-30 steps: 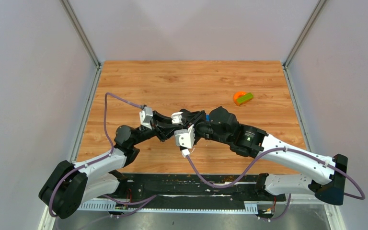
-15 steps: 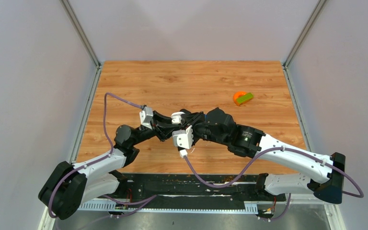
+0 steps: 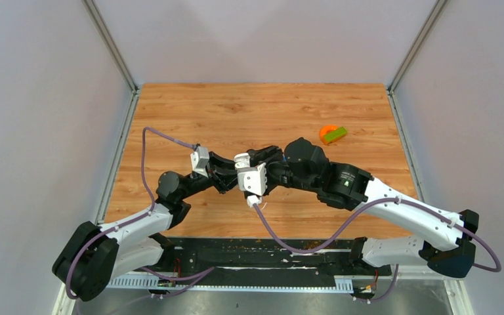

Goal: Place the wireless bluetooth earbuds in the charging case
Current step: Place the earbud in the charging case, then pick up the earbud from the center of the board.

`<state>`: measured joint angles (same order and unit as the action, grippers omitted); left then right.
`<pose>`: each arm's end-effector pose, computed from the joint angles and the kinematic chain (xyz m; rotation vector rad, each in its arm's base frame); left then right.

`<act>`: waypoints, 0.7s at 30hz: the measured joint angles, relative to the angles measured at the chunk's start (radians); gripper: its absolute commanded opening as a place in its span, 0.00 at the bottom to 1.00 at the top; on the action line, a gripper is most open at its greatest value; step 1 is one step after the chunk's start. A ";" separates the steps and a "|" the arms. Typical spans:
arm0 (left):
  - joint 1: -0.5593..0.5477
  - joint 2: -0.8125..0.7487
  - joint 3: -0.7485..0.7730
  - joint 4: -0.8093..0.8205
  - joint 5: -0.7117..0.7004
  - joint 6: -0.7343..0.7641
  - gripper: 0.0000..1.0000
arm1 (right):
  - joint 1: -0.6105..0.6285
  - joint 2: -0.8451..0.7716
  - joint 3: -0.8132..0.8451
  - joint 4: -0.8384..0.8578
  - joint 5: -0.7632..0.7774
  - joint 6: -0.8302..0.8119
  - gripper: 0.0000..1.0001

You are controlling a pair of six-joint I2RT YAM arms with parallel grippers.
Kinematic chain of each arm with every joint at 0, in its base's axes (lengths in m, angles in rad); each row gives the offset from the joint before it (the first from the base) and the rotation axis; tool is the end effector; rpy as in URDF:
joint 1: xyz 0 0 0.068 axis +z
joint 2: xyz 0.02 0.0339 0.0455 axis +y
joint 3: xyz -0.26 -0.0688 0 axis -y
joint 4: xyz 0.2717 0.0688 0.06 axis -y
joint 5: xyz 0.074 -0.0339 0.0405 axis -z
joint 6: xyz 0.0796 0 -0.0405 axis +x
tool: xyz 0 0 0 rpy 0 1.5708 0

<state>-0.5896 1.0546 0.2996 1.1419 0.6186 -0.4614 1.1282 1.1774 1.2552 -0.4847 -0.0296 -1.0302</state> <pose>0.1898 -0.1825 0.2495 0.6637 1.1928 -1.2606 0.1382 0.2970 0.3738 -1.7534 0.9170 0.0930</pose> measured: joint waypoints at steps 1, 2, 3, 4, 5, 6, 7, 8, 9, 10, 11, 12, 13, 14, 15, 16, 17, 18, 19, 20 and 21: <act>0.000 0.000 0.000 0.000 0.000 0.000 0.00 | 0.000 0.002 0.014 -0.017 -0.005 0.013 0.46; 0.000 0.000 0.000 0.000 0.000 0.000 0.00 | 0.000 0.003 0.026 -0.032 -0.008 0.025 0.46; 0.000 -0.002 0.000 -0.002 -0.001 0.002 0.00 | 0.000 0.004 0.045 -0.054 -0.011 0.042 0.46; 0.000 -0.005 0.000 -0.005 -0.002 0.004 0.00 | -0.005 0.005 0.068 -0.077 -0.016 0.063 0.48; 0.000 -0.009 0.000 -0.008 -0.005 0.007 0.00 | -0.008 0.005 0.084 -0.090 -0.019 0.079 0.49; 0.000 -0.016 0.000 -0.014 -0.010 0.012 0.00 | -0.015 0.005 0.106 -0.111 -0.027 0.100 0.49; 0.000 -0.022 0.000 -0.017 -0.014 0.016 0.00 | -0.030 0.005 0.131 -0.129 -0.037 0.126 0.50; 0.000 -0.028 0.000 -0.021 -0.019 0.022 0.00 | -0.048 0.003 0.150 -0.142 -0.046 0.150 0.50; 0.000 -0.035 0.000 -0.025 -0.026 0.027 0.00 | -0.068 0.000 0.163 -0.154 -0.057 0.172 0.50; 0.000 -0.042 0.000 -0.030 -0.030 0.032 0.00 | -0.081 -0.004 0.175 -0.171 -0.082 0.201 0.50; 0.000 -0.050 0.000 -0.037 -0.036 0.039 0.00 | -0.149 -0.008 0.183 -0.184 -0.104 0.229 0.50; 0.000 -0.058 0.000 -0.048 -0.043 0.047 0.00 | -0.218 -0.008 0.191 -0.202 -0.143 0.265 0.50; 0.000 -0.063 0.000 -0.054 -0.047 0.051 0.00 | -0.258 -0.008 0.193 -0.212 -0.157 0.285 0.50; 0.000 -0.066 0.000 -0.061 -0.052 0.056 0.00 | -0.325 -0.002 0.197 -0.229 -0.193 0.320 0.50; 0.000 -0.068 0.000 -0.068 -0.056 0.060 0.00 | -0.391 0.012 0.200 -0.246 -0.233 0.358 0.49; 0.000 -0.069 0.000 -0.076 -0.062 0.064 0.00 | -0.449 0.031 0.204 -0.264 -0.272 0.392 0.49; 0.000 -0.070 0.000 -0.081 -0.067 0.068 0.00 | -0.499 0.057 0.205 -0.282 -0.312 0.425 0.48; 0.000 -0.072 0.000 -0.092 -0.076 0.072 0.00 | -0.537 0.088 0.203 -0.300 -0.350 0.452 0.48; 0.000 -0.077 -0.001 -0.108 -0.085 0.078 0.00 | -0.562 0.120 0.195 -0.313 -0.380 0.470 0.48; 0.000 -0.084 -0.002 -0.122 -0.094 0.085 0.00 | -0.576 0.152 0.175 -0.319 -0.410 0.481 0.48; 0.000 -0.092 -0.003 -0.136 -0.101 0.091 0.00 | -0.581 0.175 0.150 -0.324 -0.430 0.483 0.48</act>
<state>-0.5896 0.9627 0.2962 1.0058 0.5179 -0.3706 0.5472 1.3529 1.4048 -0.8085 -0.4595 -0.5472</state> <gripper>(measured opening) 0.366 0.480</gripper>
